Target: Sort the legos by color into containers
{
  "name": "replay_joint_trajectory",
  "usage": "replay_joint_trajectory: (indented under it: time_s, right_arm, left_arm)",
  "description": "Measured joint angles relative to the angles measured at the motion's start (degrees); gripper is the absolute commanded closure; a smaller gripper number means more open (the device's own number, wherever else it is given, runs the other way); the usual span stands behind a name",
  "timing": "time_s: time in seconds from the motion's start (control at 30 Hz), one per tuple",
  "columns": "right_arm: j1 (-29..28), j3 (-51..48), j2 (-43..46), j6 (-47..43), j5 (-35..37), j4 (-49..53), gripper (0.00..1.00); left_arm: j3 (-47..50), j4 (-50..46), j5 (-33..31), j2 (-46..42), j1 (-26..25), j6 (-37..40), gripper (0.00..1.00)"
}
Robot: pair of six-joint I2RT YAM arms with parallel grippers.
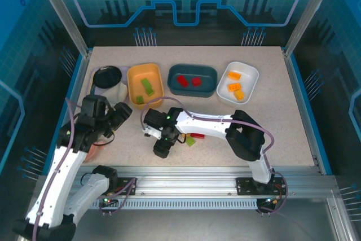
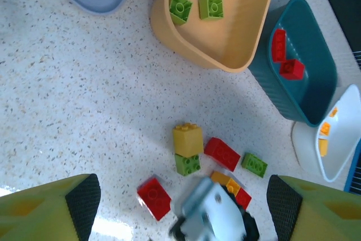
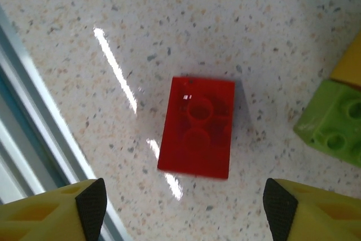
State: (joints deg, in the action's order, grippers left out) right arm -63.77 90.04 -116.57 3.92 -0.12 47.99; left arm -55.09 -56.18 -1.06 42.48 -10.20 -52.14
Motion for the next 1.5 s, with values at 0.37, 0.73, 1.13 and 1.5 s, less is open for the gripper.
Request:
replay_joint_trajectory:
  time_s: [0.37, 0.73, 1.13, 1.5]
  right_arm:
    - [0.00, 5.09, -7.13, 0.31, 1.46, 2.01, 0.61]
    - [3.32, 5.31, -3.28, 2.75, 1.55, 2.78, 0.70]
    - [35.21, 20.04, -1.29, 8.28, 1.42, 4.50, 0.70]
    - [38.34, 37.24, -21.31, 9.07, -0.42, 12.76, 0.63]
  left_arm:
    - [0.22, -2.67, 1.22, -2.89, 0.00, -1.95, 0.20]
    - [0.66, 1.29, 5.77, -0.37, -0.28, -1.49, 0.22]
    - [-0.81, 16.52, 9.75, 16.48, -10.88, -0.17, 0.22]
    - [-4.33, 19.65, 9.73, 22.32, -12.41, 0.17, 0.22]
